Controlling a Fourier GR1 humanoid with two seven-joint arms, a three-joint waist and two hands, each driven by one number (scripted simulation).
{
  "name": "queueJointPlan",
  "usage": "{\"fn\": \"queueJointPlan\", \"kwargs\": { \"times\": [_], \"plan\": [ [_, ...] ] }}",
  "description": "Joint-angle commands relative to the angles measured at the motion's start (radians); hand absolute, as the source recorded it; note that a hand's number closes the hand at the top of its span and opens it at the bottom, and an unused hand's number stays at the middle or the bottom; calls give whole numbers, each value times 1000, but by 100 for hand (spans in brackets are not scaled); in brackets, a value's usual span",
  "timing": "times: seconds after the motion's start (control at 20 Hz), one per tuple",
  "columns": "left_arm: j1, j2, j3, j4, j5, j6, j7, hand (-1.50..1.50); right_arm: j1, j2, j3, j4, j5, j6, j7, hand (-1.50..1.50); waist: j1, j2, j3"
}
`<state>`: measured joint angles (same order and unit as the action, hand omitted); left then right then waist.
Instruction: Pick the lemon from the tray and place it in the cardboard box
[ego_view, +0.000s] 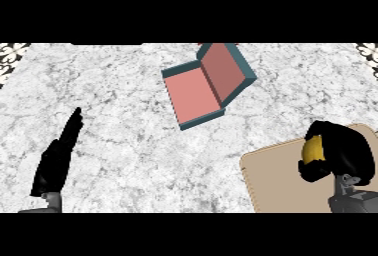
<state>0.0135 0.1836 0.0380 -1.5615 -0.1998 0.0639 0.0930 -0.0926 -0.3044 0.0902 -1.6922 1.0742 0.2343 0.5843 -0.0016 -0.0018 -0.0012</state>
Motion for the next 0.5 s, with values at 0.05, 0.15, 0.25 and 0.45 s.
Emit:
{"fn": "queueJointPlan", "kwargs": {
  "times": [0.05, 0.15, 0.25, 0.45],
  "plan": [
    [0, -6, 4, 11, -7, -3, -19, 0, -12, -26, -35, -169, 19, 69, 59, 150, -2, 0, 1],
    [7, 11, 23, 7, 19, -36, -28, 0, -9, 18, -27, -243, -5, 97, 87, 150, -1, 0, 1],
    [5, 13, 31, -25, 16, -19, 27, 0, -33, 2, -46, -303, -72, 87, 13, 150, -2, -3, 1],
    [6, -13, 0, -6, -4, -9, 4, 0, -129, 101, -80, -308, -183, -39, -58, 150, 4, 0, 2]
  ]
}}
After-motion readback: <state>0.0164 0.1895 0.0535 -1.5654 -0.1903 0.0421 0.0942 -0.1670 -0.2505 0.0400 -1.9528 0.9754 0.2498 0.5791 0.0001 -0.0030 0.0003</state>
